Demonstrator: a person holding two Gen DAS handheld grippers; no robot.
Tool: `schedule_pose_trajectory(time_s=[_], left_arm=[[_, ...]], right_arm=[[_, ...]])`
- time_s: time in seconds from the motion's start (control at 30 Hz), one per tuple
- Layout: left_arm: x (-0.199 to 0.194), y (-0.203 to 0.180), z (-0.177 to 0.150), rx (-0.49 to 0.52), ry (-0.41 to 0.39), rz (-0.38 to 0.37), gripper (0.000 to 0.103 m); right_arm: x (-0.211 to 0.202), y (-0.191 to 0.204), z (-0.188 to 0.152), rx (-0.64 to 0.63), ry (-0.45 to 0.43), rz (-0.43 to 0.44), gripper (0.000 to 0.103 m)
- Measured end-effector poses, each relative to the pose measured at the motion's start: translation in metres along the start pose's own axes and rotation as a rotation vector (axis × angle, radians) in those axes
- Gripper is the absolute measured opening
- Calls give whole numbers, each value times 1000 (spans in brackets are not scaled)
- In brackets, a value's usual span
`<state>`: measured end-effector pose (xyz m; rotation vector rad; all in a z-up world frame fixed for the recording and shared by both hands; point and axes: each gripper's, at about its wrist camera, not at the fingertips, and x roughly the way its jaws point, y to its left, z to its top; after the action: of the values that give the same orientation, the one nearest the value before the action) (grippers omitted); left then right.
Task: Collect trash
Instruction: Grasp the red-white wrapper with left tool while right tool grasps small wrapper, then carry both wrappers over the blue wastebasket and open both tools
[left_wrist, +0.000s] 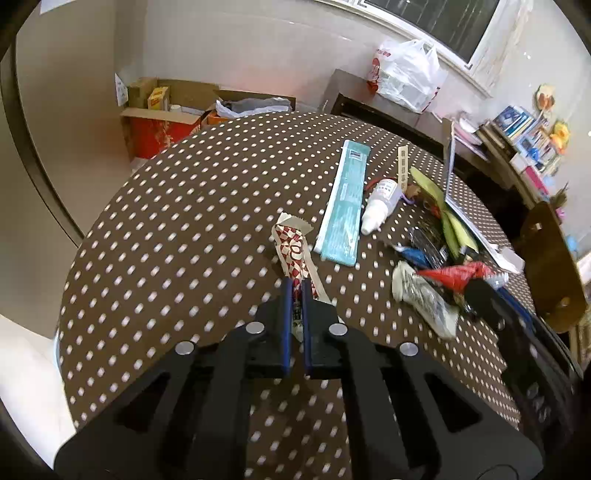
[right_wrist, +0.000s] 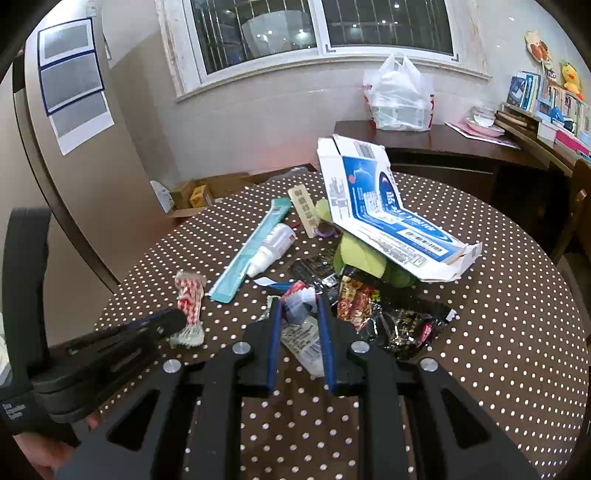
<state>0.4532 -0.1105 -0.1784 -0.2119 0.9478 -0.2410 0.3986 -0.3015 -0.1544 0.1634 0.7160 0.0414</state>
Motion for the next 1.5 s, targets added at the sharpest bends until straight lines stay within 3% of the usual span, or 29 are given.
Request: schedule_pose_trajectory(time_s=[0.4, 0.67, 1.1, 1.4, 1.5], left_arm=[[-75, 35, -31, -59, -91, -99, 4], [-124, 95, -48, -126, -165, -80, 4], [-183, 259, -96, -293, -233, 148, 4], [-183, 366, -131, -446, -207, 308, 4], [-182, 392, -140, -489, -192, 331, 4]], right_arm=[[-44, 41, -1, -39, -33, 44, 19], [-60, 127, -14, -134, -38, 123, 19], [-39, 303, -64, -311, 46, 353, 19], [2, 393, -109, -404, 138, 433, 19], [15, 421, -121, -426, 158, 454, 19]])
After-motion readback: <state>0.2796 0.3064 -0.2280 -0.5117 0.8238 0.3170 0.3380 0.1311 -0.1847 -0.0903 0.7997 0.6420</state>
